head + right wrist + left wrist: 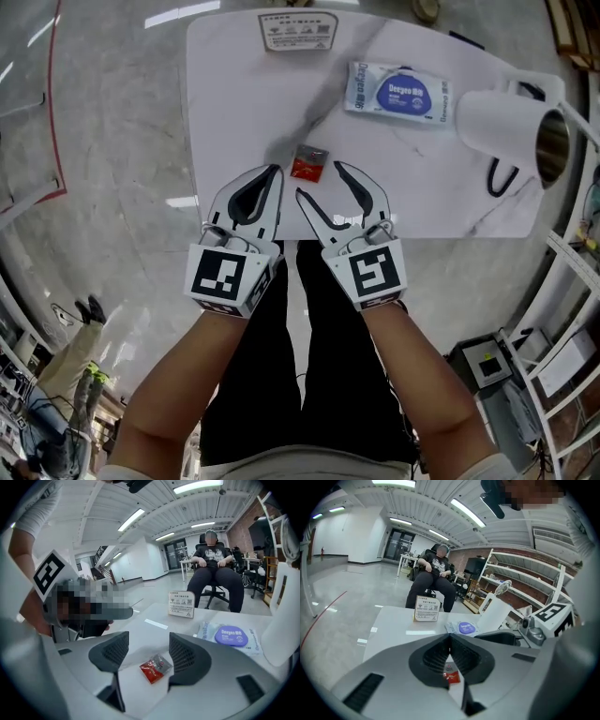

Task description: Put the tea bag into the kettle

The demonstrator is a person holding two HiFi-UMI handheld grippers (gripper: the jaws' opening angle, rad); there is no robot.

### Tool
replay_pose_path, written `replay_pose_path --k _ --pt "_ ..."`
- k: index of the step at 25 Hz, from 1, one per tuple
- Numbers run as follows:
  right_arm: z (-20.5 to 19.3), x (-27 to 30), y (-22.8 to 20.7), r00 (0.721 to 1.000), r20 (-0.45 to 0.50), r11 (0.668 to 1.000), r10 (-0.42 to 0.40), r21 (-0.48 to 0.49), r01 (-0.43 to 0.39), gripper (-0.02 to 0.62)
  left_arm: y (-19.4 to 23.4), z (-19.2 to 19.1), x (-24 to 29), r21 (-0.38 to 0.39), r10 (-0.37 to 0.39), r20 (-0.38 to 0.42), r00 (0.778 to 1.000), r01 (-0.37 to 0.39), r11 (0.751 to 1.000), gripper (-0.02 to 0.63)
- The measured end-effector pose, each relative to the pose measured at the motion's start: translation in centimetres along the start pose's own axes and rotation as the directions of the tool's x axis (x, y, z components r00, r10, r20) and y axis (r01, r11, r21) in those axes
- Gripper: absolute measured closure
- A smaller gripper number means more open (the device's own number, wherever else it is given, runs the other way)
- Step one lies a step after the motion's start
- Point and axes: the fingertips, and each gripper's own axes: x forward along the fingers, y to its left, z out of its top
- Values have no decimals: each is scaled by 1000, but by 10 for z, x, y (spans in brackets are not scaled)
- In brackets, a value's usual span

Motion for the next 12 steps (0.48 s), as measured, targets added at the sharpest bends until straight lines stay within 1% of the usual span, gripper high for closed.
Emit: replay_pose_path --k 3,6,8,12 --pt "-21 10 -1 999 -26 1000 -24 3 24 326 6 -20 7 -6 -1 -11 1000 1 1000 598" --pt "-41 24 3 999 -48 1000 -18 24 20 324 14 -37 12 -6 3 -24 1000 -3 1000 598" --pt "-52 32 3 998 -57 1000 -13 19 14 324 18 -47 16 -15 11 -28 1000 -11 1000 598" --pt "-69 46 -6 997 -72 999 -34 0 34 324 24 -64 25 -46 20 -26 999 -22 999 598"
